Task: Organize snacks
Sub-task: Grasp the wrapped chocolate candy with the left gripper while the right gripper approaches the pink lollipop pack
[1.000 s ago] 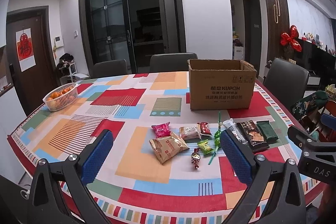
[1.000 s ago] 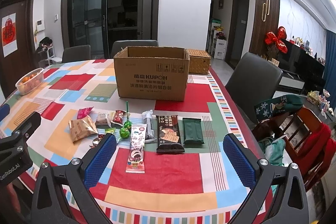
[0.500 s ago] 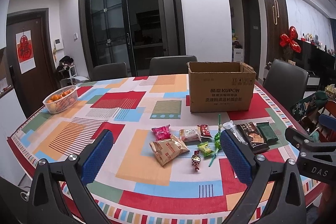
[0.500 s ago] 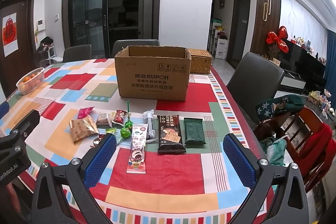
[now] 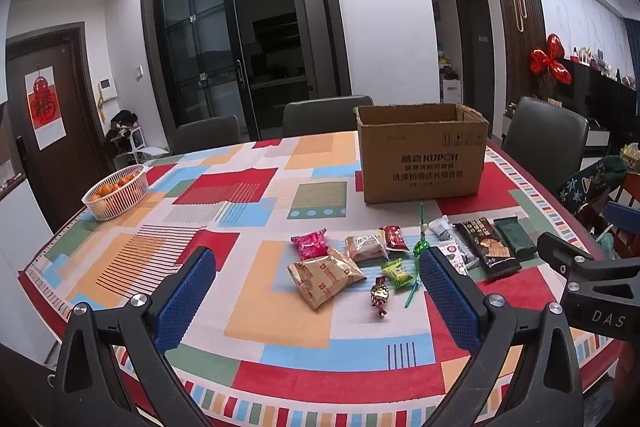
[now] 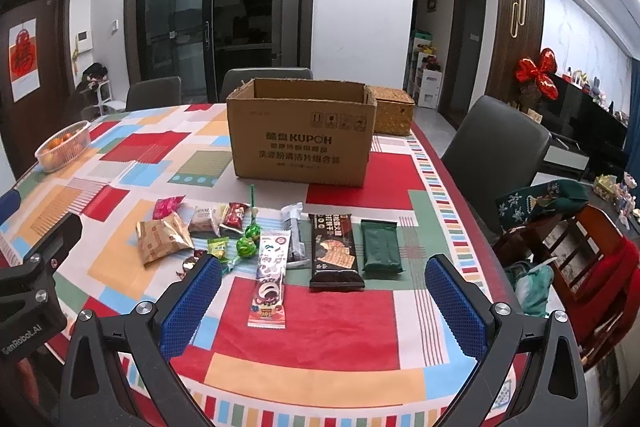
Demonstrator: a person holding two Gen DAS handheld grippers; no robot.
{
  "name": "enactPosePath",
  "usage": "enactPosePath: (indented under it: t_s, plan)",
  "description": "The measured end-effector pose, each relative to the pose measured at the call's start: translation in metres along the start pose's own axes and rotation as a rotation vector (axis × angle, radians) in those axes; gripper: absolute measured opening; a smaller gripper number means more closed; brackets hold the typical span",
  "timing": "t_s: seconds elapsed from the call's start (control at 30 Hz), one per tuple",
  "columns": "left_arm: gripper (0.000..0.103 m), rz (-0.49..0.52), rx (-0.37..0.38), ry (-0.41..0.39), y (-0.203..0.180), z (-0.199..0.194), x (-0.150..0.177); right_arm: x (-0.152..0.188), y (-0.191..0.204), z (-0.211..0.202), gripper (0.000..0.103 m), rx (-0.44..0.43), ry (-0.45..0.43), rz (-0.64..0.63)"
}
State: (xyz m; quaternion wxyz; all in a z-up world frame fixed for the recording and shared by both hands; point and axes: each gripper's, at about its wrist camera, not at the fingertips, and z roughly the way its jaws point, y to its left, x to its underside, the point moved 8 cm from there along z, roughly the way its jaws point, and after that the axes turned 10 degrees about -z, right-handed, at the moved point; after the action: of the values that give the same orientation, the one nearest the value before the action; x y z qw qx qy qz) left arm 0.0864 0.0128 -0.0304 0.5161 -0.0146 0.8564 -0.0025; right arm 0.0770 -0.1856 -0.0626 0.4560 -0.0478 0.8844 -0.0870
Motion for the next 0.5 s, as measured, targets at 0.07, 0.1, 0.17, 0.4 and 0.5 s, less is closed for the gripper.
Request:
enactPosePath:
  t_s: [0.07, 0.1, 0.17, 0.4, 0.5]
  plan:
    - [0.103, 0.007, 0.008, 0.013, -0.001, 0.004, 0.003, 0.001, 0.002, 0.003, 0.103, -0.005, 0.005, -0.005]
    - [0.103, 0.011, 0.014, 0.018, -0.002, 0.005, 0.004, 0.002, 0.003, 0.005, 0.103, -0.008, 0.009, -0.008]
    - [0.102, 0.020, 0.038, 0.045, -0.004, 0.011, 0.009, 0.003, 0.006, 0.010, 0.103, -0.020, 0.021, -0.016]
    - [0.086, 0.036, 0.117, 0.166, -0.010, 0.041, 0.031, 0.009, 0.021, 0.035, 0.098, -0.083, 0.073, -0.047]
    - [0.081, 0.046, 0.136, 0.199, -0.013, 0.053, 0.038, 0.012, 0.030, 0.051, 0.090, -0.119, 0.108, -0.059]
